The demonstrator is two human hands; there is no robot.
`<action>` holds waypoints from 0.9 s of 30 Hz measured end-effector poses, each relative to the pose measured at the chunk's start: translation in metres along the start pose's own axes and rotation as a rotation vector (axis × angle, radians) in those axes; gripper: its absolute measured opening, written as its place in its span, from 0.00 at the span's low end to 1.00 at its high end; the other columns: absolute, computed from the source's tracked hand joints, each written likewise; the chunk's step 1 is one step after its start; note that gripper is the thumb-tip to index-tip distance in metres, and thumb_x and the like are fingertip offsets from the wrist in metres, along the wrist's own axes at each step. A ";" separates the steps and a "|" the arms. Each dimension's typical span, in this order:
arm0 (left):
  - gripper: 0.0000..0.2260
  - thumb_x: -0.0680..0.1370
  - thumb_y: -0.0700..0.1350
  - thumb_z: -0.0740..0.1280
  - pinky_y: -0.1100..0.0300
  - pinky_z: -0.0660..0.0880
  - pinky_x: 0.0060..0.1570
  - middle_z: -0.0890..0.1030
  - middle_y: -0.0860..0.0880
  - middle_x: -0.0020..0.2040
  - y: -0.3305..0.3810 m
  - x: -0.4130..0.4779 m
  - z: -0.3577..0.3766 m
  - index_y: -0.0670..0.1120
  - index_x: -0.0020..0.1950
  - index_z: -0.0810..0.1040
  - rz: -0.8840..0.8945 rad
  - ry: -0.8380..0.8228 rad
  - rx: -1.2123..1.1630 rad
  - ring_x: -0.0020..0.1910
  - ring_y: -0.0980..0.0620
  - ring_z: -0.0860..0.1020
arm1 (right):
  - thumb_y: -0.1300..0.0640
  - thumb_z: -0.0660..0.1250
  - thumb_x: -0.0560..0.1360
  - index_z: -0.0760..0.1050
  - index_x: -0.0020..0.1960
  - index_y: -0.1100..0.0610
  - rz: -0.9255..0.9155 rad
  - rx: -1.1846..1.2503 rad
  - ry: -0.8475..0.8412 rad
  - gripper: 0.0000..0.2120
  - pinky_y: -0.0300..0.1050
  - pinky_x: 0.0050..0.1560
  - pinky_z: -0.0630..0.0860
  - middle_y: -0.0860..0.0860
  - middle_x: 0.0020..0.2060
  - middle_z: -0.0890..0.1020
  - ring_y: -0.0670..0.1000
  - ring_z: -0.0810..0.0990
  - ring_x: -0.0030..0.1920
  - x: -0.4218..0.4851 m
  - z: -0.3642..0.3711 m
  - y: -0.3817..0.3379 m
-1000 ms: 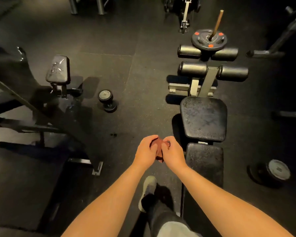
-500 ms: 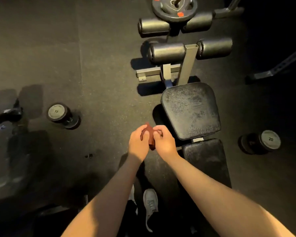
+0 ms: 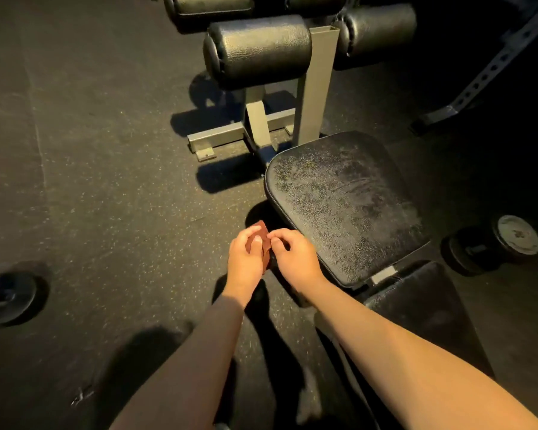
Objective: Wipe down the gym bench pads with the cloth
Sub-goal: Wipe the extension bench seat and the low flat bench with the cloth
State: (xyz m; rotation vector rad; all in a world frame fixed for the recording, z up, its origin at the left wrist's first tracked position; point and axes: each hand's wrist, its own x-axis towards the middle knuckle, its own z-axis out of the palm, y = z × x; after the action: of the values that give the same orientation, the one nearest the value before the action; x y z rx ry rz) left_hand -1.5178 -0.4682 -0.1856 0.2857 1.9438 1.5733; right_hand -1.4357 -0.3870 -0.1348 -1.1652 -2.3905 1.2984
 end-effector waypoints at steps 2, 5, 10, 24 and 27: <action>0.13 0.80 0.46 0.61 0.43 0.77 0.62 0.77 0.46 0.64 -0.018 0.030 0.016 0.64 0.57 0.78 0.038 0.023 0.014 0.60 0.49 0.80 | 0.58 0.62 0.80 0.80 0.58 0.52 -0.078 -0.114 0.086 0.11 0.44 0.64 0.68 0.48 0.55 0.81 0.50 0.74 0.60 0.030 0.013 0.023; 0.13 0.83 0.42 0.60 0.47 0.72 0.68 0.74 0.48 0.66 -0.033 0.076 0.034 0.56 0.63 0.77 0.096 0.043 0.026 0.62 0.53 0.76 | 0.58 0.63 0.79 0.80 0.60 0.54 -0.218 -0.256 0.255 0.12 0.48 0.67 0.67 0.50 0.58 0.79 0.52 0.72 0.63 0.081 0.017 0.050; 0.15 0.86 0.46 0.57 0.72 0.69 0.58 0.68 0.50 0.71 -0.026 0.150 0.058 0.50 0.72 0.73 0.255 0.088 -0.044 0.65 0.58 0.70 | 0.54 0.62 0.79 0.77 0.64 0.52 -0.336 -0.490 0.365 0.15 0.51 0.67 0.67 0.49 0.58 0.78 0.52 0.71 0.63 0.136 0.016 0.080; 0.20 0.87 0.47 0.55 0.64 0.57 0.74 0.61 0.52 0.79 -0.043 0.132 0.083 0.51 0.80 0.64 0.460 0.071 0.085 0.76 0.61 0.59 | 0.60 0.64 0.77 0.78 0.60 0.55 -0.390 -0.292 0.370 0.13 0.44 0.66 0.70 0.48 0.59 0.79 0.49 0.72 0.63 0.136 0.015 0.094; 0.20 0.86 0.46 0.55 0.77 0.53 0.68 0.60 0.51 0.79 -0.034 0.135 0.082 0.50 0.79 0.65 0.483 0.078 0.145 0.74 0.63 0.59 | 0.59 0.64 0.79 0.77 0.66 0.55 -0.402 -0.350 0.288 0.16 0.38 0.71 0.62 0.48 0.66 0.77 0.49 0.70 0.70 0.126 0.009 0.100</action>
State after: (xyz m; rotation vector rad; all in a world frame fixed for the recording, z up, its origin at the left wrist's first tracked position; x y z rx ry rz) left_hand -1.5694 -0.3399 -0.2694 0.8163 2.1632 1.7556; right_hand -1.4703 -0.2726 -0.2423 -0.8098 -2.5109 0.5657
